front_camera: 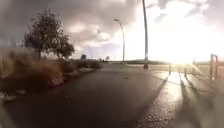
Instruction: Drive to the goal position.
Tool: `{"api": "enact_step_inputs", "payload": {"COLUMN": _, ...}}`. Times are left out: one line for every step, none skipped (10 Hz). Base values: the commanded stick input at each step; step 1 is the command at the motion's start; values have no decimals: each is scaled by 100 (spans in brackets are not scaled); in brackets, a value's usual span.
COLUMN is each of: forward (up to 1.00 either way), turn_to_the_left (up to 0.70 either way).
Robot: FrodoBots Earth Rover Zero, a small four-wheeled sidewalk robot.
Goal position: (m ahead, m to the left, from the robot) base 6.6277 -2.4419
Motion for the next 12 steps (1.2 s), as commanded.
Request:
{"api": "enact_step_inputs", "payload": {"forward": 70, "turn_to_the_left": 0}}
{"api": "enact_step_inputs", "payload": {"forward": 70, "turn_to_the_left": 0}}
{"api": "enact_step_inputs", "payload": {"forward": 70, "turn_to_the_left": 0}}
{"api": "enact_step_inputs", "payload": {"forward": 70, "turn_to_the_left": 0}}
{"api": "enact_step_inputs", "payload": {"forward": 70, "turn_to_the_left": 0}}
{"api": "enact_step_inputs", "payload": {"forward": 70, "turn_to_the_left": 0}}
{"api": "enact_step_inputs", "payload": {"forward": 70, "turn_to_the_left": 0}}
{"api": "enact_step_inputs", "payload": {"forward": 70, "turn_to_the_left": 0}}
{"api": "enact_step_inputs", "payload": {"forward": 70, "turn_to_the_left": 0}}
{"api": "enact_step_inputs", "payload": {"forward": 70, "turn_to_the_left": 0}}
{"api": "enact_step_inputs", "payload": {"forward": 70, "turn_to_the_left": 0}}
{"api": "enact_step_inputs", "payload": {"forward": 70, "turn_to_the_left": 0}}
